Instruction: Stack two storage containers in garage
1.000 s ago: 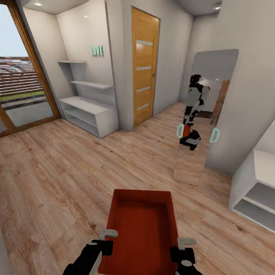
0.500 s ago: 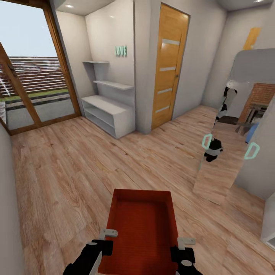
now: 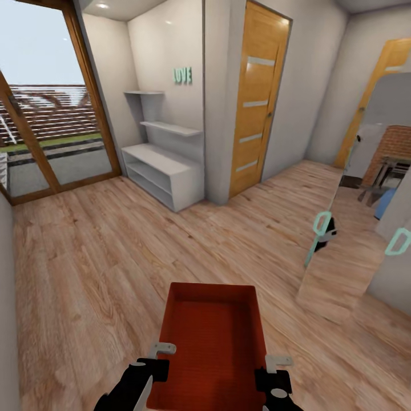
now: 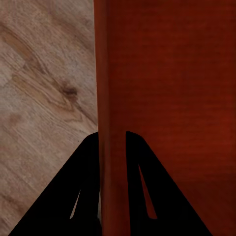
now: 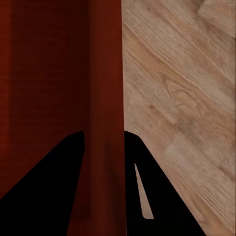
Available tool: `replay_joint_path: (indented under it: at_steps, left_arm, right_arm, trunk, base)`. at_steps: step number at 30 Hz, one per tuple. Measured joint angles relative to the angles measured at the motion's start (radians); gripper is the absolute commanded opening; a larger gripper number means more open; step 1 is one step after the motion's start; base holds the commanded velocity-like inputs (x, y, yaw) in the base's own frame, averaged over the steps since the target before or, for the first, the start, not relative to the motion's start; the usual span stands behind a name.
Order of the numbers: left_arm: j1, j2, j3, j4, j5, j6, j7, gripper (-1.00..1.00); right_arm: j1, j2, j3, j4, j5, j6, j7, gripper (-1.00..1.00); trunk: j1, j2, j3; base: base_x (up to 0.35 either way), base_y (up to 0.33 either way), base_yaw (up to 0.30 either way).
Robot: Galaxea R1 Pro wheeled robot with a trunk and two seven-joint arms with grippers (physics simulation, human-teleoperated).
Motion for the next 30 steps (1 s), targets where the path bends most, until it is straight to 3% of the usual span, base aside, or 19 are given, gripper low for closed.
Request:
replay_joint_path:
  at_steps: [30]
  left_arm:
    - [0.000,0.000,-0.001,-0.003,0.000,0.000,0.000,-1.00]
  right_arm:
    - [0.000,-0.002,0.000,-0.005,-0.004,0.000,0.000,-1.00]
  trunk:
    - [0.000,0.000,0.000]
  base:
    - [0.323,0.000,0.000]
